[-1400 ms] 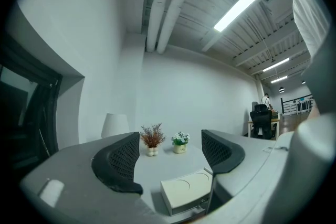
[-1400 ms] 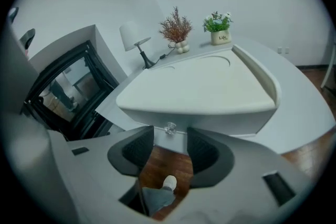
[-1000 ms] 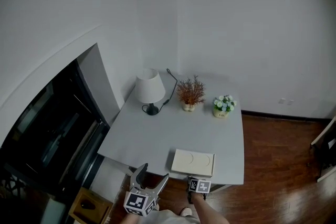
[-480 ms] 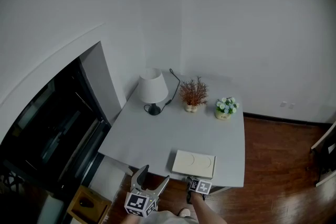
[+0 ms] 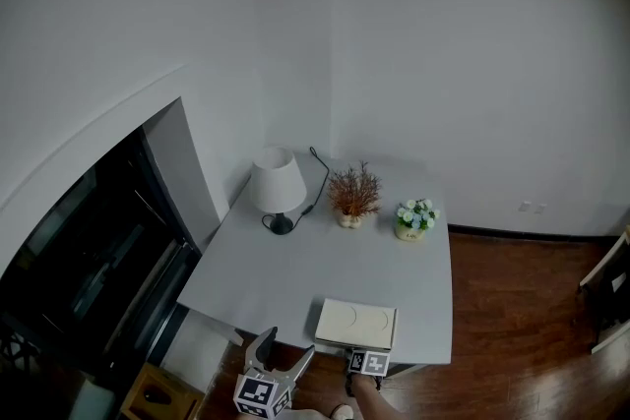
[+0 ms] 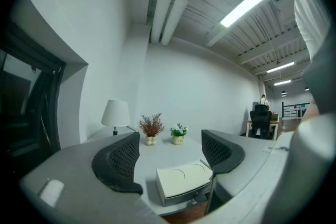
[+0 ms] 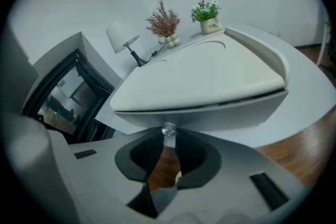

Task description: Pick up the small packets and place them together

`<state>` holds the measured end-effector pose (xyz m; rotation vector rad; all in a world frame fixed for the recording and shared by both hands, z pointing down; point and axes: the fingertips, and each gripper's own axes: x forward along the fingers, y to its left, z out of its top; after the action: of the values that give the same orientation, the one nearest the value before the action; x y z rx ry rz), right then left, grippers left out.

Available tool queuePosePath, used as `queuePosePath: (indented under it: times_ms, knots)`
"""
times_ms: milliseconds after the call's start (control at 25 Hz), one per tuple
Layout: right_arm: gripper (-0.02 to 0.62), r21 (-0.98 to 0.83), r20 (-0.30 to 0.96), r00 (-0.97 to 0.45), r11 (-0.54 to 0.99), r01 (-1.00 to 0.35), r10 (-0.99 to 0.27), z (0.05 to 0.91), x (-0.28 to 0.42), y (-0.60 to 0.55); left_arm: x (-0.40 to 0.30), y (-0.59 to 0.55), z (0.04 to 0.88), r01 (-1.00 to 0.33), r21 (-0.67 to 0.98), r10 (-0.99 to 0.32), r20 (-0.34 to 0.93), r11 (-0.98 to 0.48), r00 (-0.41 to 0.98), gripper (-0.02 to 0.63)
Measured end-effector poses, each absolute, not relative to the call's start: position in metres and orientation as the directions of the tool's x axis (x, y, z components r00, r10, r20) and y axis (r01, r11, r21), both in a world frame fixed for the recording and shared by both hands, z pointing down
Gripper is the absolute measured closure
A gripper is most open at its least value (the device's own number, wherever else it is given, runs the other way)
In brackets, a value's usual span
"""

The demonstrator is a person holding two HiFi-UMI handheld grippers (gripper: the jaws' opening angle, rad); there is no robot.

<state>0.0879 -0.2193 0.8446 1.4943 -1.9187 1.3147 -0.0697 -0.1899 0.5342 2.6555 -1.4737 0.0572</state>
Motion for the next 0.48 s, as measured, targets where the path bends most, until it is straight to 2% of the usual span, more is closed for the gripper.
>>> queuePosePath:
  times_ms: [200, 480]
  knots:
    - [0.514, -0.434, 0.749, -0.427, 0.112, -0.894, -0.507, 0.848, 0.079, -0.192, -0.061, -0.193, 0.539, -0.841, 0.072, -0.837, 0.088, -0.536, 0.54, 0.253]
    - [0.514, -0.485, 0.759, -0.502, 0.155, -0.861, -0.415, 0.85, 0.065, -0.142, -0.068, -0.203, 0.544, -0.855, 0.089, -0.851, 0.094, -0.51, 0.517, 0.253]
